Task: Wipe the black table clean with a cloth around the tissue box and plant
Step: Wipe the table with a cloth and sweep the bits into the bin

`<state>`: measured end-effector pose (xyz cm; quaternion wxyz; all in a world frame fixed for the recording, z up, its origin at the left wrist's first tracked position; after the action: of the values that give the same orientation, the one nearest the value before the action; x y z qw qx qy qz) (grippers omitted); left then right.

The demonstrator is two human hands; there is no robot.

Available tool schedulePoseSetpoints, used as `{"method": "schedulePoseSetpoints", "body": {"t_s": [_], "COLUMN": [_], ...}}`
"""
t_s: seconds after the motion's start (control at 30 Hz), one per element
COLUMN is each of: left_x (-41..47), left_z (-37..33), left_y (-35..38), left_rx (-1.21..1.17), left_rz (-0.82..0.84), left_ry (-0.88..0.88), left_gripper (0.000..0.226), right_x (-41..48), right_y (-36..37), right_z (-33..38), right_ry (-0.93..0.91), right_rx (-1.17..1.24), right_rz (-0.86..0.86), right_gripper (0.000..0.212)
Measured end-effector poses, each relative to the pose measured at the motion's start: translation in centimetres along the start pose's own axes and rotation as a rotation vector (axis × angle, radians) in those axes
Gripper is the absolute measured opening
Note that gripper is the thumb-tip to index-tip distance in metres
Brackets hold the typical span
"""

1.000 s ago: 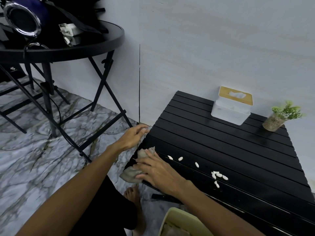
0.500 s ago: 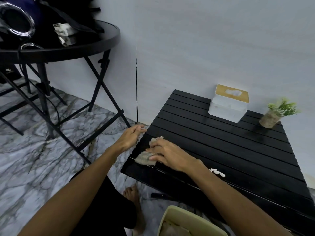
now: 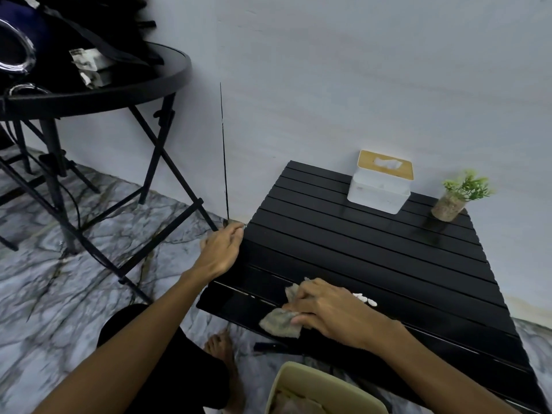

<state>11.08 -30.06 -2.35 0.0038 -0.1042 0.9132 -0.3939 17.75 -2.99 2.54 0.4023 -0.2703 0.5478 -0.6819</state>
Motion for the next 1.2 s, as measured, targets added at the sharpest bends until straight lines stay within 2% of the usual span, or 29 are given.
{"method": "schedulePoseSetpoints", "body": {"t_s": [0.1, 0.13, 0.2, 0.3, 0.37, 0.43, 0.53, 0.67, 0.83, 0.9, 1.0, 1.1, 1.2], "left_x": [-1.1, -1.4, -1.7, -1.8, -1.9, -2.1, -2.3, -2.2, -2.2, -2.4, -2.5, -2.5, -2.6], "left_z": [-1.9, -2.5, -2.9, -3.3, -3.4, -3.1, -2.9, -2.7, -2.7, -2.8, -3.0, -3.1, -3.2], "left_y": [0.4, 0.7, 2.0, 3.1, 3.5, 3.7, 3.9, 4.0, 4.1, 4.1, 4.0, 3.9, 3.9], "left_rx": [0.185, 0.237, 0.332, 0.387, 0.404, 0.400, 0.393, 0.395, 0.399, 0.399, 0.400, 0.394, 0.388], "left_rz": [-0.086, -0.096, -0.086, -0.073, -0.082, -0.090, -0.104, -0.115, -0.113, -0.110, -0.107, -0.113, -0.127], "left_ry": [0.143, 0.197, 0.277, 0.308, 0.306, 0.296, 0.294, 0.287, 0.272, 0.271, 0.271, 0.278, 0.286], "left_gripper": [0.048, 0.049, 0.049, 0.053, 0.055, 0.056, 0.053, 0.044, 0.044, 0.045, 0.046, 0.044, 0.044], "right_x": [-0.5, -0.3, 0.6, 3.5, 6.0, 8.1, 9.1, 6.9, 3.6, 2.7, 2.1, 1.8, 1.5], "right_y": [-2.0, -3.0, -4.7, -5.7, -5.0, -3.5, -1.0, -0.1, 0.2, -0.1, -1.3, -2.9, -3.7], "right_z": [-1.2, -1.9, -3.1, -4.7, -5.6, -6.2, -6.2, -5.8, -6.5, -6.8, -8.3, -11.4, -14.0], "right_ry": [0.044, 0.083, 0.159, 0.289, 0.362, 0.398, 0.364, 0.277, 0.184, 0.168, 0.208, 0.364, 0.530], "right_rx": [0.169, 0.198, 0.230, 0.174, 0.094, 0.071, 0.037, -0.098, -0.145, -0.081, 0.169, 0.365, 0.356], "right_rz": [-0.077, -0.144, -0.273, -0.340, -0.315, -0.220, -0.088, -0.090, -0.050, -0.036, -0.101, -0.223, -0.228], "right_gripper": [0.017, 0.015, 0.030, 0.032, 0.035, 0.040, 0.045, 0.048, 0.046, 0.042, 0.034, 0.032, 0.026]}}
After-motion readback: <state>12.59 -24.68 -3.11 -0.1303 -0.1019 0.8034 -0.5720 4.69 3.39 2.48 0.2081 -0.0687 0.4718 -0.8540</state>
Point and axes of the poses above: each hand's wrist, its own x-axis towards the middle knuckle, its own y-axis out of the palm, z = x × y, the point moved 4 cm from there along x, towards the middle knuckle
